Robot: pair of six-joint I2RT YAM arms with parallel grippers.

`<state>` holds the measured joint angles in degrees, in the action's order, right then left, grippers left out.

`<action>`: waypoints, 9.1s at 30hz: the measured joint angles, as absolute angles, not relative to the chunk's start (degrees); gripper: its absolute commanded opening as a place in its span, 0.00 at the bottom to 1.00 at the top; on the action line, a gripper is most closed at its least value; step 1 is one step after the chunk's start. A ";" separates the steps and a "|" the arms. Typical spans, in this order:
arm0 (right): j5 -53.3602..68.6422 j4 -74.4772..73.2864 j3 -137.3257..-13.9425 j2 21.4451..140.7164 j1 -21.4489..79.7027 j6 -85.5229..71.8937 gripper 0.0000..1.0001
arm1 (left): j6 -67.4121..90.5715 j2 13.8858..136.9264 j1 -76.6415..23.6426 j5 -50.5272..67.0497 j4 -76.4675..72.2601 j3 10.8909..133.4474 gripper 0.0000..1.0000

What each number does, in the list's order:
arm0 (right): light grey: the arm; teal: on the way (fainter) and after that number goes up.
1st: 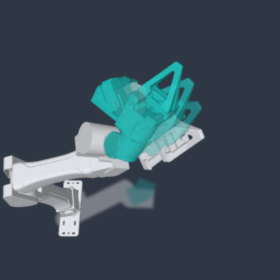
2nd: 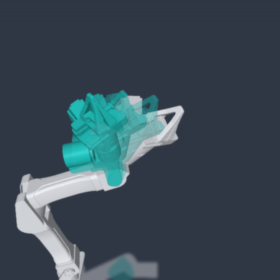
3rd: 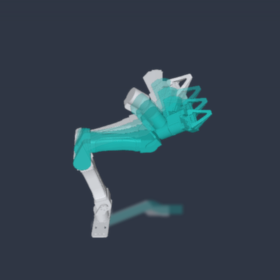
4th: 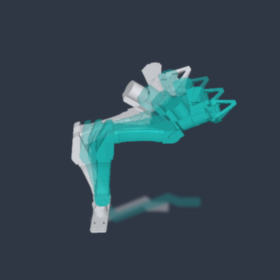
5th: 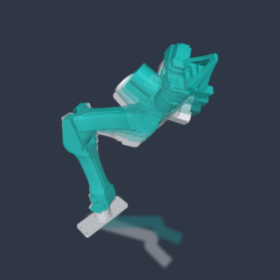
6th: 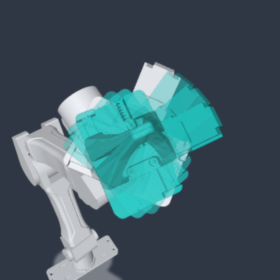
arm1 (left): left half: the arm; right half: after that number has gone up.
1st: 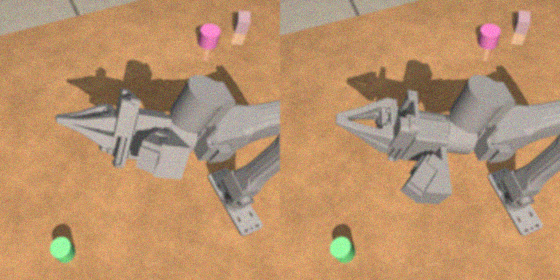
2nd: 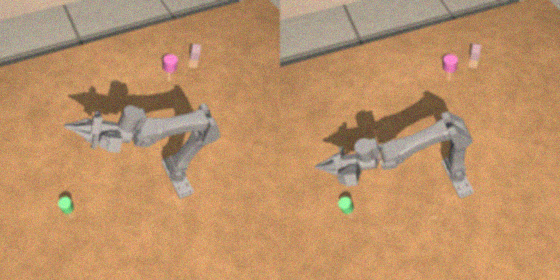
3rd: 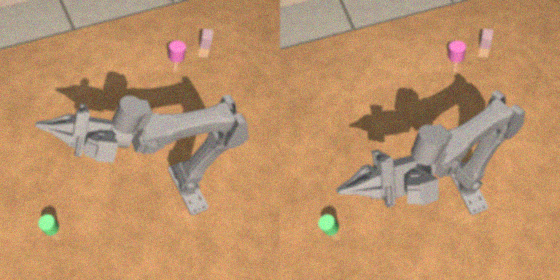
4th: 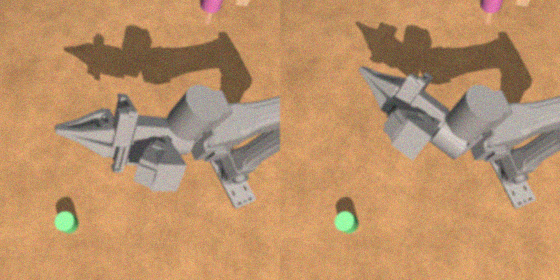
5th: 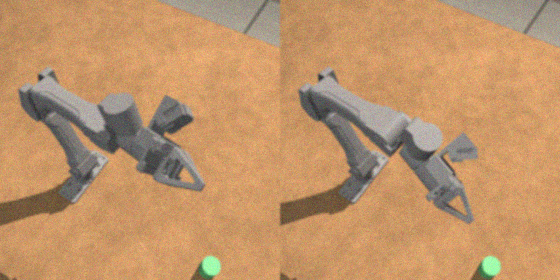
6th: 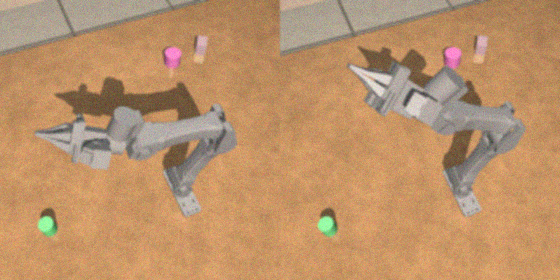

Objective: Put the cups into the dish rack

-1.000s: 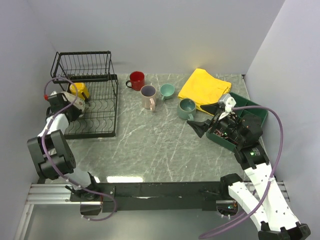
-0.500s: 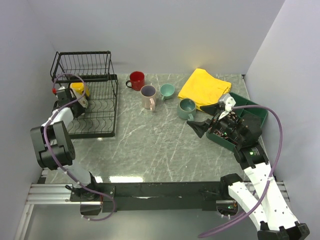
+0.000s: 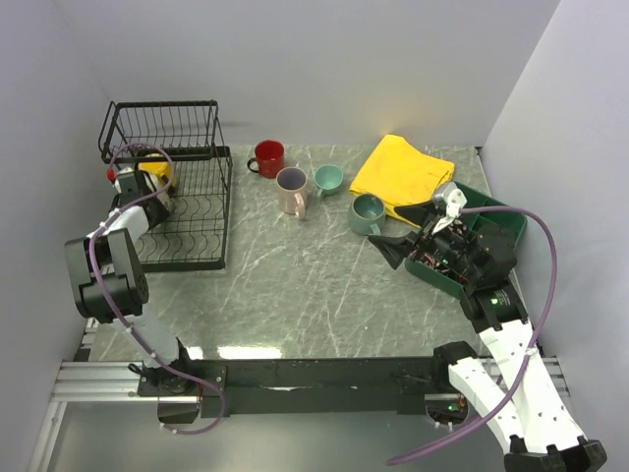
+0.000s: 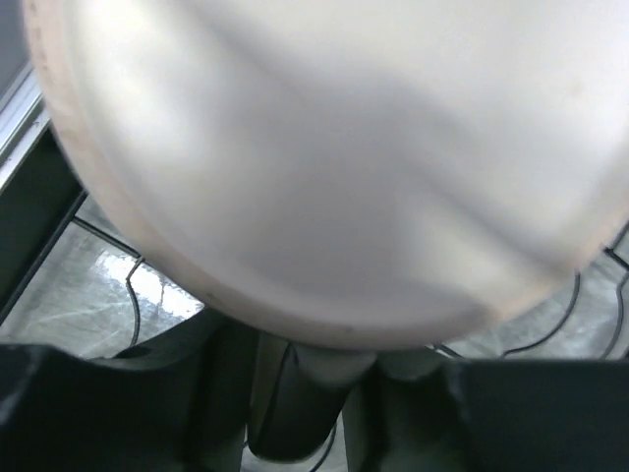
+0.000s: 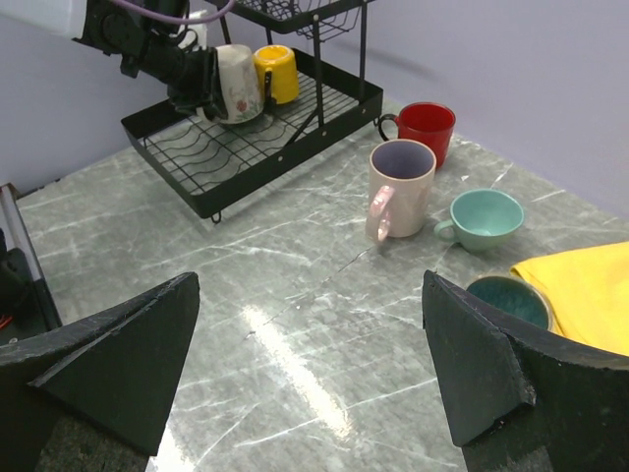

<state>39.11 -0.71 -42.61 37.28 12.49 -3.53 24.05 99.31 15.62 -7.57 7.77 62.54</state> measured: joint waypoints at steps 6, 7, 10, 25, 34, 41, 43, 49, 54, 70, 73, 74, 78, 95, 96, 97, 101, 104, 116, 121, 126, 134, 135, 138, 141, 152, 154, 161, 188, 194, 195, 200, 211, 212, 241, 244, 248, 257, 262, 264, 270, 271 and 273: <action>39.29 -0.43 -42.61 37.30 12.32 -3.60 1.00 | 24.49 99.70 15.62 -8.49 7.73 62.76 0.54; 39.29 -0.40 -42.61 37.30 12.29 -3.60 1.00 | 24.67 99.70 15.62 -8.47 7.60 62.89 0.56; 39.33 -0.43 -42.61 37.30 12.16 -3.60 1.00 | 25.17 99.59 15.62 -8.27 7.20 63.09 0.62; 40.47 -0.49 -42.61 37.36 11.51 -3.36 1.00 | 27.79 85.43 17.54 -9.15 9.93 59.92 0.90; 42.98 -12.12 -47.86 42.59 11.16 2.37 1.00 | 29.69 67.79 18.39 -4.21 8.58 54.39 0.98; 41.12 -31.97 -68.10 58.39 10.61 13.37 1.00 | 31.70 53.84 18.39 5.61 12.69 48.66 0.96; 39.99 -35.99 -71.20 62.17 10.20 15.38 1.00 | 32.40 50.26 18.39 8.45 14.57 48.27 0.96; 31.86 -41.89 -80.16 76.05 9.65 14.66 1.00 | 34.70 45.84 18.39 19.55 16.40 45.93 0.96; 25.45 -46.02 -90.94 92.68 8.93 15.27 1.00 | 37.23 43.03 17.65 29.19 18.59 43.07 0.96; 23.70 -54.15 -109.12 117.89 8.71 20.45 0.73 | 43.94 36.23 12.88 42.24 19.27 35.46 0.97; 22.22 -55.00 -110.61 120.68 8.97 20.88 0.73 | 46.41 36.21 12.49 43.00 18.59 34.35 0.96; 21.69 -55.72 -112.01 122.23 9.02 21.39 0.73 | 47.33 36.14 12.19 43.27 17.85 34.17 0.96; 19.79 -57.39 -114.93 125.03 9.67 25.06 0.73 | 49.89 34.61 9.89 43.13 15.73 33.23 0.96; 18.31 -62.37 -122.67 132.60 12.43 42.26 0.47 | 55.46 29.98 5.15 42.33 14.17 30.35 0.96; 18.46 -62.50 -122.67 132.84 12.49 42.72 0.43 | 55.68 29.69 5.13 42.35 14.24 30.35 0.96; 18.63 -62.61 -122.63 133.03 12.53 43.44 0.40 | 55.96 29.41 5.06 42.39 14.26 30.35 0.96; 18.59 -62.06 -122.34 133.23 12.67 45.17 0.00 | 57.32 28.08 4.93 42.54 14.04 30.35 0.96; 19.40 -62.30 -121.08 133.38 12.99 45.95 0.00 | 58.70 28.05 4.80 43.35 13.28 30.35 0.96; 24.91 -58.46 -111.79 120.09 13.69 38.30 0.00 | 71.92 35.88 -5.80 44.36 -0.93 31.66 0.96; 26.79 -49.93 -106.83 100.40 13.72 27.46 0.00 | 77.73 40.25 -17.30 38.94 -10.28 33.93 0.97; 28.64 -35.99 -98.37 81.78 13.74 16.03 0.00 | 80.18 47.37 -28.69 33.93 -18.92 38.61 0.96; 33.85 -13.21 -75.53 61.34 14.02 -4.40 0.00 | 79.59 61.76 -40.71 30.09 -29.28 52.21 0.98; 34.26 -11.49 -74.32 60.51 14.09 -6.85 0.00 | 79.64 62.98 -41.39 30.11 -30.41 53.19 0.98; 35.22 -5.89 -72.36 59.44 14.11 -13.06 0.00 | 79.85 67.00 -43.40 30.15 -33.89 55.79 0.98; 35.62 -0.21 -70.52 58.28 14.11 -18.33 0.00 | 80.07 70.85 -45.23 30.33 -34.87 58.24 0.94; 36.71 8.60 -66.22 55.61 14.59 -23.11 0.00 | 80.01 74.96 -47.72 31.62 -34.59 64.75 0.78; 36.62 9.47 -65.89 55.61 14.66 -23.16 0.00 | 80.18 75.22 -47.72 31.90 -34.59 64.86 0.75; 36.03 10.52 -64.47 55.55 14.74 -21.28 0.00 | 81.25 78.37 -47.90 33.04 -35.75 64.93 0.72; 36.45 16.93 -58.15 50.96 14.92 -18.04 0.80 | 78.43 76.01 -46.06 32.25 -32.34 62.33 0.01; 39.27 17.15 -56.49 49.54 14.87 -15.09 0.85 | 80.93 70.63 -41.30 29.19 -31.79 53.93 0.01; 39.62 17.15 -56.10 49.23 14.92 -14.66 0.85 | 81.08 69.49 -40.45 28.45 -31.62 52.56 0.01; 40.03 15.55 -53.54 46.87 14.92 -12.47 0.87 | 81.06 61.21 -36.95 24.01 -28.03 46.22 0.01; 37.21 6.70 -49.67 40.84 14.76 -8.16 0.89 | 85.73 37.87 -18.17 19.55 -20.29 29.02 0.01; 36.84 6.09 -49.43 40.56 14.63 -7.94 0.90 | 86.26 36.77 -15.94 19.75 -19.14 27.97 0.01; 46.50 -12.43 -31.35 32.62 4.32 5.54 0.96 | 74.30 51.03 29.56 35.42 -1.41 24.67 0.01; 47.92 -12.45 -31.35 31.92 3.31 7.42 0.97 | 73.17 53.74 29.95 35.99 -1.37 25.61 0.01; 49.17 -12.40 -31.35 31.81 3.20 8.71 0.98 | 71.42 56.95 30.61 36.18 -0.89 27.46 0.01; 49.25 -11.64 -30.20 31.24 2.15 10.28 0.99 | 66.50 60.77 34.85 36.18 1.67 31.03 0.01; 49.67 -14.22 -32.18 37.50 1.26 12.78 0.94 | 64.47 63.77 36.95 36.12 1.87 31.20 0.01; 49.74 -15.35 -33.08 39.88 1.19 13.69 0.94 | 63.64 65.32 37.34 35.83 2.24 31.53 0.01; 49.95 -17.23 -33.10 39.48 1.08 15.22 0.94 | 59.94 69.56 37.36 34.30 5.58 35.46 0.01; 50.04 -17.28 -33.10 39.46 1.08 15.35 0.94 | 59.05 70.13 37.39 33.93 5.87 36.25 0.01; 50.09 -17.30 -33.12 39.51 1.08 15.57 0.94 | 57.95 71.00 37.41 33.17 6.35 37.41 0.01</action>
<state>50.09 -17.30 -33.12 39.51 1.08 15.57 57.95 71.00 37.41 33.17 6.35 37.41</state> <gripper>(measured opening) 0.941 0.277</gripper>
